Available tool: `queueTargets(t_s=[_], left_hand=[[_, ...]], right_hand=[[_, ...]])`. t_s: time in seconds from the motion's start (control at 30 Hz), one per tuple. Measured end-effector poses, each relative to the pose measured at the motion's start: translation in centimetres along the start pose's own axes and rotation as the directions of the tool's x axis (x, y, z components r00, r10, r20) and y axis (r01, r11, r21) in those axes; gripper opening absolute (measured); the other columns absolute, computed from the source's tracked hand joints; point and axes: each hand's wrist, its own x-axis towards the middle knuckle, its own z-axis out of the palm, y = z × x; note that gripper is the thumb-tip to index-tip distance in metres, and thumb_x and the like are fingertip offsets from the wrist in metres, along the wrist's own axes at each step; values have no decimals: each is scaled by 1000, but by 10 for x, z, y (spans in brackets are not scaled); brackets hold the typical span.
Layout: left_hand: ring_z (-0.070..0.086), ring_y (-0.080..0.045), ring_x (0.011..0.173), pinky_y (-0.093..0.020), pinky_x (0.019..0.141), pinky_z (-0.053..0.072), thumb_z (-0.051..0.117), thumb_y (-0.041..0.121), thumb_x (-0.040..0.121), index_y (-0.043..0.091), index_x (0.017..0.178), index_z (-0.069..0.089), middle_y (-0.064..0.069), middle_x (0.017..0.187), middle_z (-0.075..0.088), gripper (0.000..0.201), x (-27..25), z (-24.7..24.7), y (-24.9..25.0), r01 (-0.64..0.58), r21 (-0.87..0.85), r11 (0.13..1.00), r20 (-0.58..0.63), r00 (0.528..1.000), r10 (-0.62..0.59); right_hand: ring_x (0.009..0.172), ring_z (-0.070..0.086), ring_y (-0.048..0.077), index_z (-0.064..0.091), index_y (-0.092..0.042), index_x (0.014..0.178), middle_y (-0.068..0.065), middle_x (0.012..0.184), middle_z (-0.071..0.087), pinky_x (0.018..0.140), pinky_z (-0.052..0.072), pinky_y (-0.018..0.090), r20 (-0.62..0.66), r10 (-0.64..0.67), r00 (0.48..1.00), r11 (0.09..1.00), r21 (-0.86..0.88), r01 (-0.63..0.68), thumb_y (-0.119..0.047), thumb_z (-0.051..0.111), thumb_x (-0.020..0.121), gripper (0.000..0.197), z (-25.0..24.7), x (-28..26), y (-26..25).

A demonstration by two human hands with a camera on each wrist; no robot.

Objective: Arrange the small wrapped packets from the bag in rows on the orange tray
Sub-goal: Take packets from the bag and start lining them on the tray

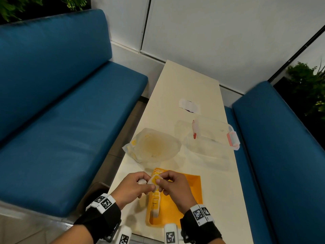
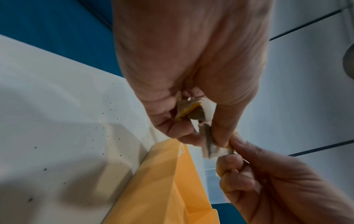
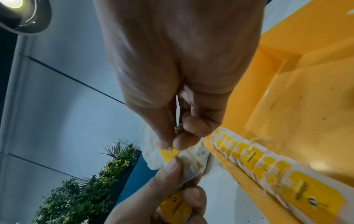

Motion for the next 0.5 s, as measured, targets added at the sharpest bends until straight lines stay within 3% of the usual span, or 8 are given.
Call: queueTargets(t_s=[0.2,0.5], left_hand=[[64,-15,69,-27,59,47,81,11,83,1,94,71,-26,91,71,17,1,2,1,-6,-30,1000,-12,1000,6],[64,-12,69,-25,58,48,82,18,83,10,93,77,-13,89,75,13,3,6,4,-15,29,999,0,1000,15]], right_hand=[[58,59,15,68,6,88,13,68,65,53,44,26,18,8,1000,1000,18,-8,-1,72,84,9,-2,-1,5],[57,61,15,69,4,87,15,67,68,52,44,26,6,26,1000,999,28,-26,-3,72,86,8,-12,1,8]])
